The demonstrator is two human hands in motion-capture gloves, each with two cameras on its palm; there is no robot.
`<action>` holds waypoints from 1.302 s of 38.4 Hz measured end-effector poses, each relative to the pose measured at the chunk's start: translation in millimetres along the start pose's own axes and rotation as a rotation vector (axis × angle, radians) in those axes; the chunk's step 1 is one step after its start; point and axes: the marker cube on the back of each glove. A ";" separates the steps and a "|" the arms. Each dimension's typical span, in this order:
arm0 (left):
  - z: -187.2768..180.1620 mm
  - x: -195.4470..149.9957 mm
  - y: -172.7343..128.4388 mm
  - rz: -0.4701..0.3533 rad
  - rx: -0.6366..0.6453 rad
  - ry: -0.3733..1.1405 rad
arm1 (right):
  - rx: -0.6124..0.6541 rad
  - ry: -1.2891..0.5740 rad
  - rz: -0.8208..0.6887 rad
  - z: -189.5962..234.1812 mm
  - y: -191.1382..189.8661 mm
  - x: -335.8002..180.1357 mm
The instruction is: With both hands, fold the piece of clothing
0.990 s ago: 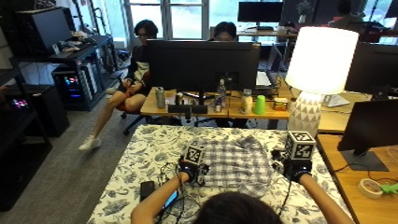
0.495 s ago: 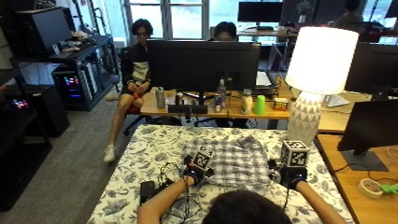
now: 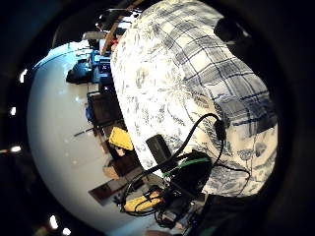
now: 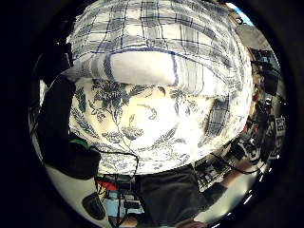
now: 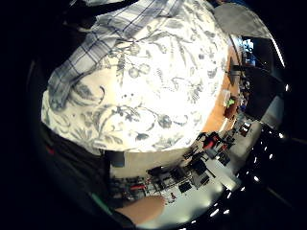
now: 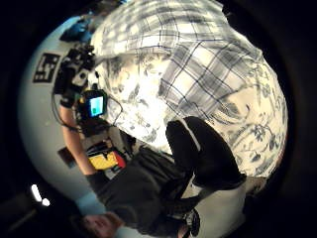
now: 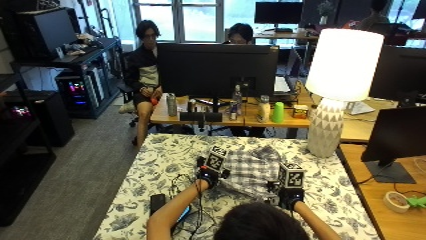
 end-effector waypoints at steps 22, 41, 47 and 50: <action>-32.6 -35.3 8.0 -0.367 0.154 -0.134 | -0.034 0.083 0.166 22.3 -5.4 -31.0; -36.7 -26.0 0.4 -0.130 0.319 -0.002 | 0.453 0.069 0.143 -9.0 -54.4 -15.9; -30.1 -22.9 -2.0 -0.066 0.316 0.016 | 0.483 0.103 0.107 -24.7 -50.5 -16.3; -14.9 -28.6 -29.2 -0.053 0.256 0.017 | 0.491 0.091 0.056 -24.7 -61.8 -16.8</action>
